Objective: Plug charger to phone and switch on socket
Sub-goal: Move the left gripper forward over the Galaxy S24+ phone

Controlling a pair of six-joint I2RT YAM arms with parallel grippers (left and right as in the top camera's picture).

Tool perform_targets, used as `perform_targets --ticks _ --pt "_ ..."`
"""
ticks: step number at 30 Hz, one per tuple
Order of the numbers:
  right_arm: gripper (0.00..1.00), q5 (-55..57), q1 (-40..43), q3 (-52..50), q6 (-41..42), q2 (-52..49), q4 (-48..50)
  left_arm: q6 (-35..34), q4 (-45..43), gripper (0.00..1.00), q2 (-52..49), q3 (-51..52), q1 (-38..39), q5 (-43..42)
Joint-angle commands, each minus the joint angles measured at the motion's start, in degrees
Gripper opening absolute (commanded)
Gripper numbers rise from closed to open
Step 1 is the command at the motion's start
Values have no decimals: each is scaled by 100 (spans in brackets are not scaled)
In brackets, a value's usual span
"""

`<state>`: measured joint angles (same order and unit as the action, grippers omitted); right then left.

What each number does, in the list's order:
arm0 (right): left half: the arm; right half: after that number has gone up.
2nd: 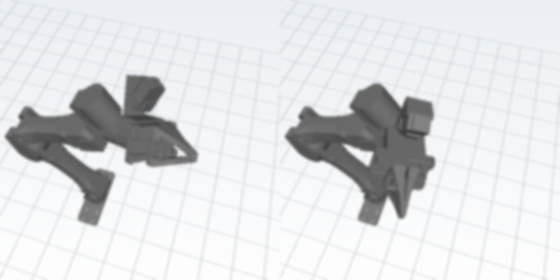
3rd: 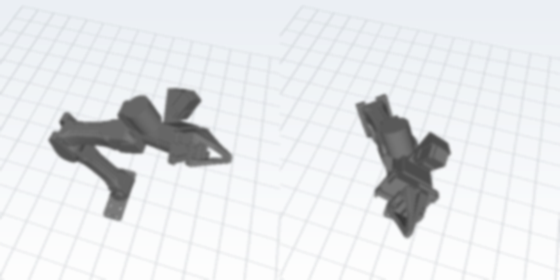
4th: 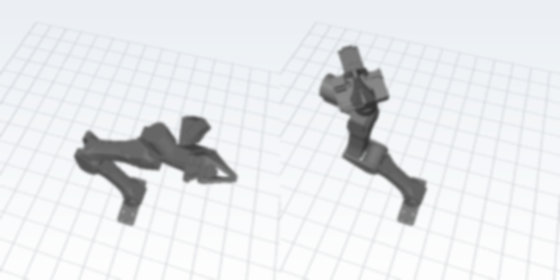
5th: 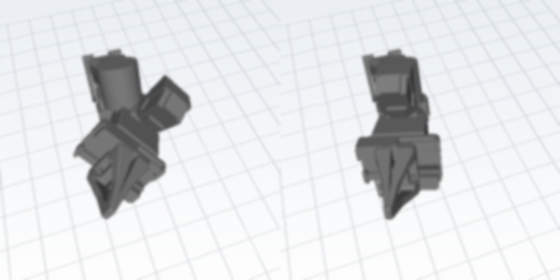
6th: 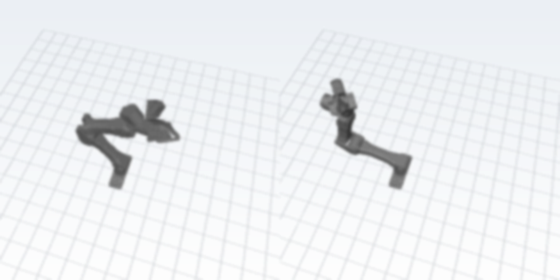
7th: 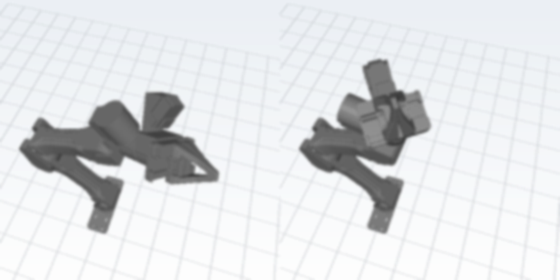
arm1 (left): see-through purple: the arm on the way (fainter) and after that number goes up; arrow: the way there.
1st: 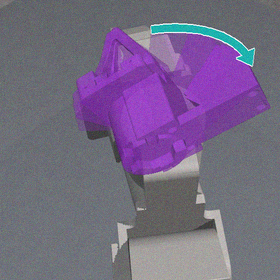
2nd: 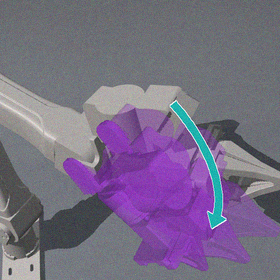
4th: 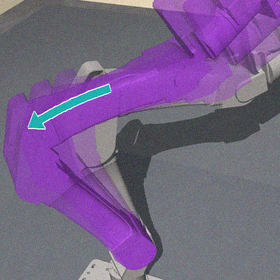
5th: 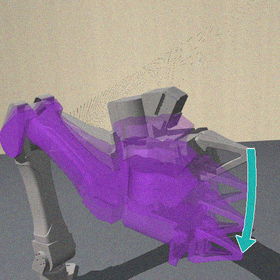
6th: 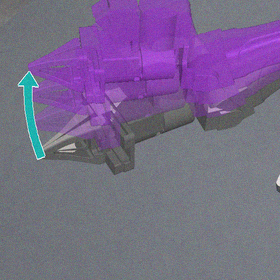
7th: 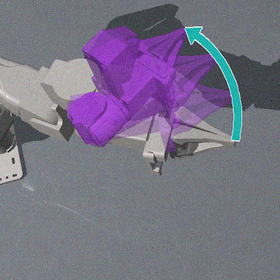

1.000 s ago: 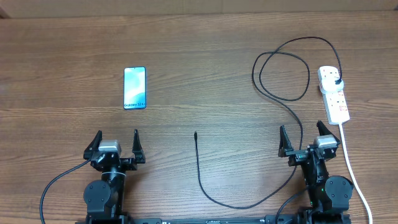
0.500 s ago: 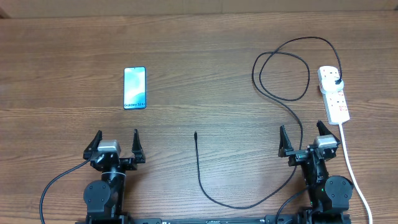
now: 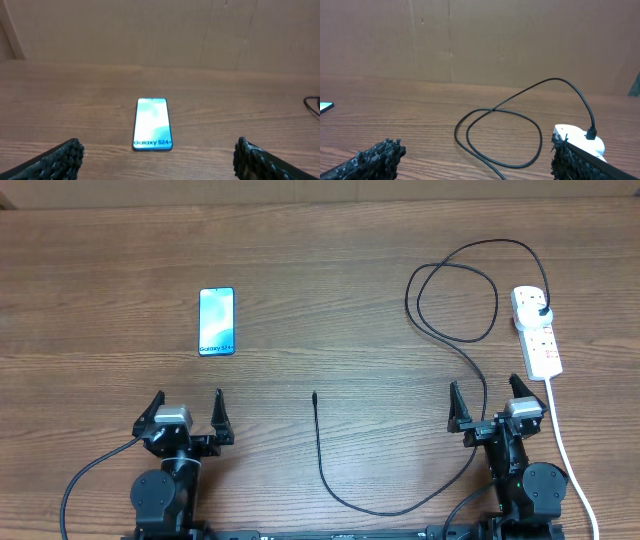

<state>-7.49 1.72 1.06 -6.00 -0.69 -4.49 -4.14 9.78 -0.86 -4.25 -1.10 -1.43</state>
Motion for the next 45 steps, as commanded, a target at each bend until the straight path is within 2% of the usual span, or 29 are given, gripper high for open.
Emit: perform_targets --ticks 1,8,13,25,34,45 --pt "100 15 -37 -61 39 42 31 -57 210 100 55 -422 37 61" --pt "100 15 -37 -61 42 42 31 -127 319 100 15 -645 37 55" --pt "100 15 -37 -61 39 42 31 -168 356 99 -413 -828 37 37" --pt "100 15 -37 -61 42 42 31 -188 391 100 -2524 -2068 37 -142" --pt "100 15 -37 -61 42 42 31 -57 1589 100 -4505 -4013 37 -269" --pt "100 15 -37 -61 42 42 31 -59 3532 99 -6776 -6481 37 -267"
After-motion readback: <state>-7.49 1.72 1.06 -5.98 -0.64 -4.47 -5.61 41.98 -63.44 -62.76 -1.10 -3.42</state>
